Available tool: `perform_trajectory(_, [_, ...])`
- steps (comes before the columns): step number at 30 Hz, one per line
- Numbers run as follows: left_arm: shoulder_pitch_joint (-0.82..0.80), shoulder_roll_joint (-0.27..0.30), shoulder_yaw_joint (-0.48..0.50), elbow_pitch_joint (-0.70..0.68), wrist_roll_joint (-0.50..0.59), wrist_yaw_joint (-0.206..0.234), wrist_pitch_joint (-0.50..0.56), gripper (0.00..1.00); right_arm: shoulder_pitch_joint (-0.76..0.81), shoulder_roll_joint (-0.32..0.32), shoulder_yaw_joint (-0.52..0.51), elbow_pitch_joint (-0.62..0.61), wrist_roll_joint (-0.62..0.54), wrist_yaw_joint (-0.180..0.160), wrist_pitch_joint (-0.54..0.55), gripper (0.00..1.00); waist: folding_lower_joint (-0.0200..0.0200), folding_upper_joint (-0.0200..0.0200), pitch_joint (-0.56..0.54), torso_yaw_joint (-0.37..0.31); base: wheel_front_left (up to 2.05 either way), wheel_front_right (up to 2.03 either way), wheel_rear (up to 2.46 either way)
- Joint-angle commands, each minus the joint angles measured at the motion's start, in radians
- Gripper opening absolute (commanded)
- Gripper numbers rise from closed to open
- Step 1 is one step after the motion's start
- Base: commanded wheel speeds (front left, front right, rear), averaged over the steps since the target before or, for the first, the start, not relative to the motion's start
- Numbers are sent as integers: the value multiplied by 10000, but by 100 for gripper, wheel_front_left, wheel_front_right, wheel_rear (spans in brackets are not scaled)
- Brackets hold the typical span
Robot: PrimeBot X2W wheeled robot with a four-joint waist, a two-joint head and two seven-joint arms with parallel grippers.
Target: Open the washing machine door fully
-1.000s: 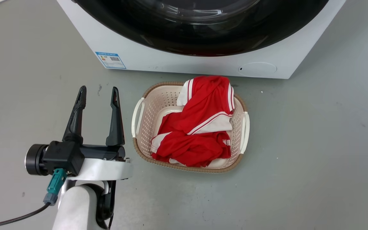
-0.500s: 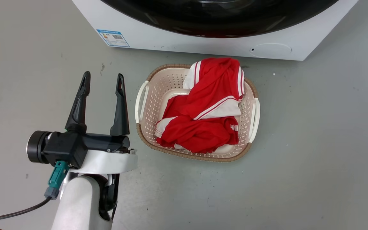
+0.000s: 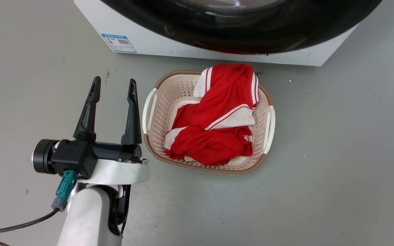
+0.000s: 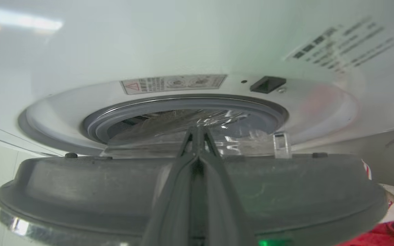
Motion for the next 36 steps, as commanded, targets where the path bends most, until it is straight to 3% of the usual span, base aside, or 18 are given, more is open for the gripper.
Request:
perform_trajectory(1, [-31,-7,-18,26,9,-15,-27,100,325,339,69,-121,49,4,301,0,-1,0,-110,-47,0,0,0])
perform_trajectory(19, [1014,-8,65,504,56,54,-27,100,3791,1029,167,-1992,633,1,2266,0,-1,0,-2085,-606,0,0,0])
perform_trajectory(36, [1900,-8,-71,840,-18,120,-27,100,7085,2256,777,-4604,957,2,2860,0,-1,0,-3427,-750,0,0,0])
